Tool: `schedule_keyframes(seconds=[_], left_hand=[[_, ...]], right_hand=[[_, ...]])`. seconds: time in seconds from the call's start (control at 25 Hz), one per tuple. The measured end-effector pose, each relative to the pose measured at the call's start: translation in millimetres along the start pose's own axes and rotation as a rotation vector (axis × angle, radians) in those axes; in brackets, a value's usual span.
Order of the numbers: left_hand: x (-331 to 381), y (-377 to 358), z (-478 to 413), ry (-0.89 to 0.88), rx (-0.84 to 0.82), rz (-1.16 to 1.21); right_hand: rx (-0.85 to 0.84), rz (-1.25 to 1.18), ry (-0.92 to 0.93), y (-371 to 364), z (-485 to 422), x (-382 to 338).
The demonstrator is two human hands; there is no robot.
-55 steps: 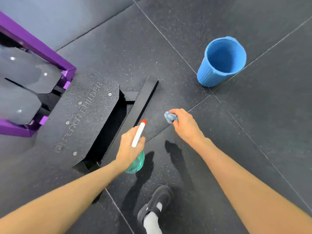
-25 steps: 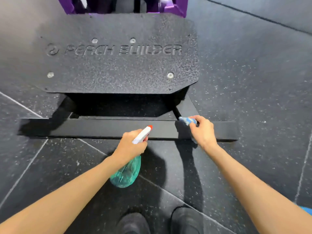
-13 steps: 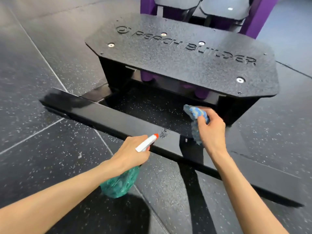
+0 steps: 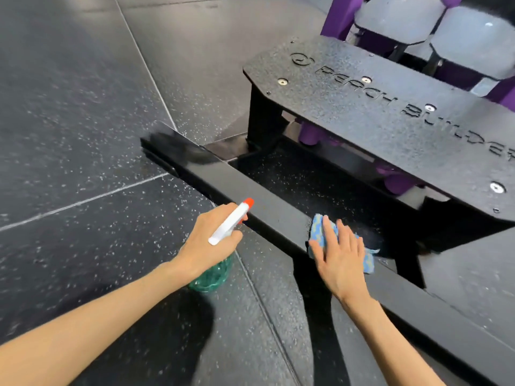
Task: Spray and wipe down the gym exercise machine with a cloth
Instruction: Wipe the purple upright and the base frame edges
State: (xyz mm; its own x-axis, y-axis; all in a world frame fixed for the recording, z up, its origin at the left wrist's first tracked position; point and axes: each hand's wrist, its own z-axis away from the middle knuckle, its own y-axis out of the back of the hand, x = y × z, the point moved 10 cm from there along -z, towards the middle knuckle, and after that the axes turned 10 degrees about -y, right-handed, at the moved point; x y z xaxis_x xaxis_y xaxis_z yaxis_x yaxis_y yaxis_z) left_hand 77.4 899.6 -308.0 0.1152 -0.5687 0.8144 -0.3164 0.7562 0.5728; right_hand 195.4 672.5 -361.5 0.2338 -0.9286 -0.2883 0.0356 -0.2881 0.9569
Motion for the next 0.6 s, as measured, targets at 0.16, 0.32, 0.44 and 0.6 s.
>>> schedule_keyframes(seconds=[0.16,0.32,0.44,0.6], left_hand=[[-32.3,56.7,0.1,0.003,0.268,-0.023],[-70.9,113.3,8.5,0.022,0.512,0.014],[-100.4,148.0,10.2,0.042,0.631,-0.043],[-113.6,162.7,9.1,0.078,0.813,-0.105]], right_hand=[[-0.045,0.210,0.262,-48.7,2.5,-101.3],[-0.117,0.250,0.418,-98.2,-38.3,-227.0],[-0.115,0.246,0.532,-120.7,-62.4,-315.3],[-0.206,0.238,0.649,-143.4,-82.4,-397.4]])
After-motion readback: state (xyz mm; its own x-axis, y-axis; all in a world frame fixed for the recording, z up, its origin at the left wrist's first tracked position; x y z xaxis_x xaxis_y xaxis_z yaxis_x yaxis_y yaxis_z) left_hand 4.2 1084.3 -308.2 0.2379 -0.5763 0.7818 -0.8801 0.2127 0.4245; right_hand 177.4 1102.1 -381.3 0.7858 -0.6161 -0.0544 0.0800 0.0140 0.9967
